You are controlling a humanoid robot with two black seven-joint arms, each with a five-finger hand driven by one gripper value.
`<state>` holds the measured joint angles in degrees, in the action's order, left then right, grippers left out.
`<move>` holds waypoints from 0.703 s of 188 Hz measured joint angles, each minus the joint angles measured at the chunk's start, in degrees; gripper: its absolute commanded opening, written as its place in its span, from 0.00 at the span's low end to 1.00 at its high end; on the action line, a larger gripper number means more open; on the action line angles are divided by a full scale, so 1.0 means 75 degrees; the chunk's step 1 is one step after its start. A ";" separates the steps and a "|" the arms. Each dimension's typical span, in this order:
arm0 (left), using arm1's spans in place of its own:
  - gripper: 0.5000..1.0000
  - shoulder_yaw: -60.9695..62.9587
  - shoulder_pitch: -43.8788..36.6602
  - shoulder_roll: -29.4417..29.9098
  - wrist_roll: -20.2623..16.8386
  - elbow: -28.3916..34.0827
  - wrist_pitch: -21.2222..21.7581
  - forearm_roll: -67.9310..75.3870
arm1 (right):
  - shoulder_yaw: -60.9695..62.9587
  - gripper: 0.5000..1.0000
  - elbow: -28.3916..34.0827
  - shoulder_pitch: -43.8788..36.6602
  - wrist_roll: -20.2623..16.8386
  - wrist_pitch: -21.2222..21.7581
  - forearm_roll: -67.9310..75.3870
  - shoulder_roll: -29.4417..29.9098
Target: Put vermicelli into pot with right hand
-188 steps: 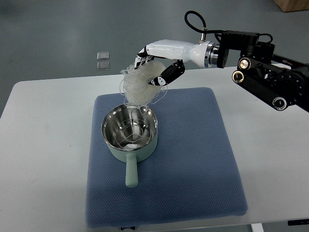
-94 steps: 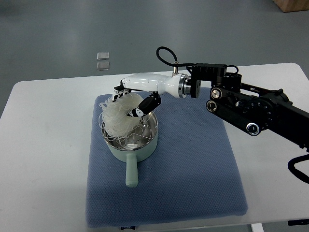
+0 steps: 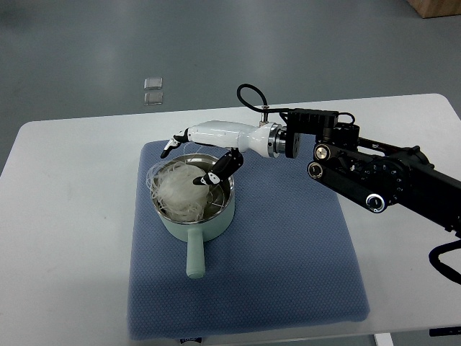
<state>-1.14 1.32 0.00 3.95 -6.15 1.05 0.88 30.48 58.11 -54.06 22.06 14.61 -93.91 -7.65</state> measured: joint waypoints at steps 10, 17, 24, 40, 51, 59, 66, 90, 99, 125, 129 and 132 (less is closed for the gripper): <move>1.00 0.0000 0.0000 0.0000 0.0000 0.0000 0.0000 0.0000 | 0.0001 0.71 0.0000 0.0009 0.0003 -0.0002 0.0010 0.0000; 1.00 0.0000 0.0000 0.0000 0.0000 0.0000 0.0000 0.0000 | 0.0002 0.72 0.0000 0.0010 0.0006 -0.0002 0.0017 0.0000; 1.00 0.0000 0.0000 0.0000 0.0000 0.0000 0.0000 0.0000 | 0.0004 0.72 0.0001 0.0011 0.0008 -0.0002 0.0023 0.0000; 1.00 0.0000 0.0000 0.0000 0.0000 0.0000 0.0000 0.0000 | 0.0015 0.72 0.0006 0.0012 0.0011 -0.0002 0.0041 -0.0010; 1.00 0.0000 0.0000 0.0000 0.0000 0.0000 0.0000 0.0000 | 0.0045 0.78 0.0008 0.0012 0.0012 -0.0002 0.0062 -0.0024; 1.00 0.0000 0.0000 0.0000 0.0000 0.0000 0.0000 0.0000 | 0.0080 0.79 0.0009 0.0012 0.0013 -0.0002 0.0086 -0.0034; 1.00 0.0000 0.0000 0.0000 0.0000 0.0000 0.0000 0.0000 | 0.0109 0.79 0.0010 0.0012 0.0019 -0.0002 0.0109 -0.0045; 1.00 0.0000 0.0000 0.0000 0.0000 0.0000 0.0000 0.0000 | 0.0198 0.79 0.0014 -0.0023 0.0044 -0.0003 0.0142 -0.0076; 1.00 0.0000 0.0000 0.0000 0.0000 0.0000 0.0000 0.0000 | 0.0361 0.79 0.0014 -0.0023 0.0046 -0.0002 0.0154 -0.0073; 1.00 0.0000 0.0000 0.0000 0.0000 0.0000 0.0000 0.0000 | 0.1061 0.79 -0.0007 0.0112 0.0048 0.0016 0.0608 -0.0020; 1.00 0.0000 0.0000 0.0000 0.0000 0.0000 0.0000 0.0000 | 0.1151 0.79 -0.0024 0.0156 0.0048 0.0016 0.0762 -0.0017; 1.00 0.0000 0.0000 0.0000 0.0000 0.0000 0.0000 0.0000 | 0.1244 0.79 -0.0050 0.0204 0.0048 0.0012 0.0942 -0.0015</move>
<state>-1.14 1.32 0.00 3.95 -6.15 1.05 0.88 39.81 57.73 -52.53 22.42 14.70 -86.84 -7.76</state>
